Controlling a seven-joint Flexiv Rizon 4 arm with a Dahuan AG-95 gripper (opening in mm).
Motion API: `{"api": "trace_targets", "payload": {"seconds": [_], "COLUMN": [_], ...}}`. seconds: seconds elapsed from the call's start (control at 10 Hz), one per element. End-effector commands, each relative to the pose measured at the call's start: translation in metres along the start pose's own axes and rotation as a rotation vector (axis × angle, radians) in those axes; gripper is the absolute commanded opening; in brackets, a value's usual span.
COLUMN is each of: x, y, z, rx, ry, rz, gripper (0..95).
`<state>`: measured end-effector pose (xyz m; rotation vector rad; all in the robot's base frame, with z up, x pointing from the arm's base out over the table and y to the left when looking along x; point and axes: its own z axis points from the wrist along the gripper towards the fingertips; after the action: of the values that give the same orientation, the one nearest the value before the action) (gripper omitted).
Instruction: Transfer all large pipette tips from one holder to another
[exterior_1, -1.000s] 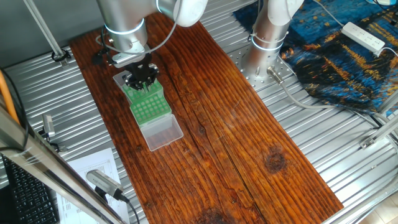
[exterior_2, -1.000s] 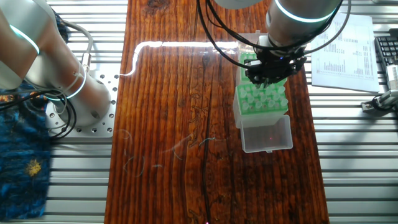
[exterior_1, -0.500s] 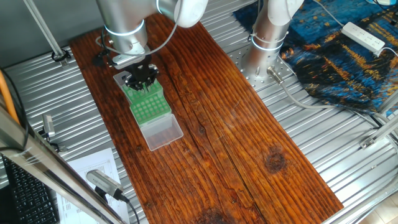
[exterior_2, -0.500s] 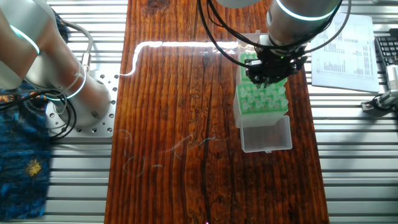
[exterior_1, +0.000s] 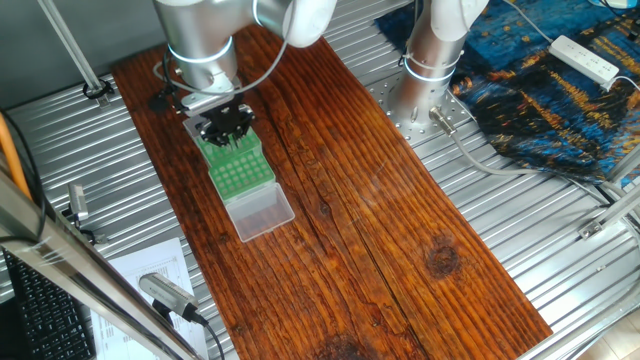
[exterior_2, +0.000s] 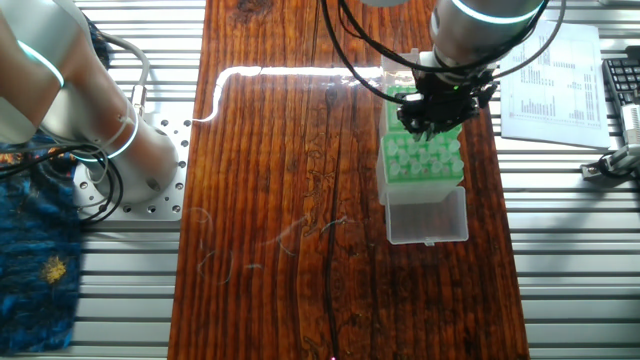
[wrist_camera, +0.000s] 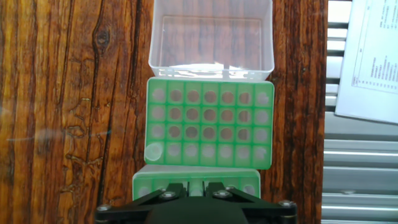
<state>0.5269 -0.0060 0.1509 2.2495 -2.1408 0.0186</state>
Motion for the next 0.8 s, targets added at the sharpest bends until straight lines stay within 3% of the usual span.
{"api": "trace_targets", "payload": {"seconds": [0.1, 0.8], "x": [-0.0002, 0.0018], "y": [-0.0027, -0.0052], "z": [-0.0014, -0.0059], "rx": [-0.005, -0.018], "ry": [0.006, 0.004], "rz": [0.002, -0.005], "gripper": [0.0, 0.0]}}
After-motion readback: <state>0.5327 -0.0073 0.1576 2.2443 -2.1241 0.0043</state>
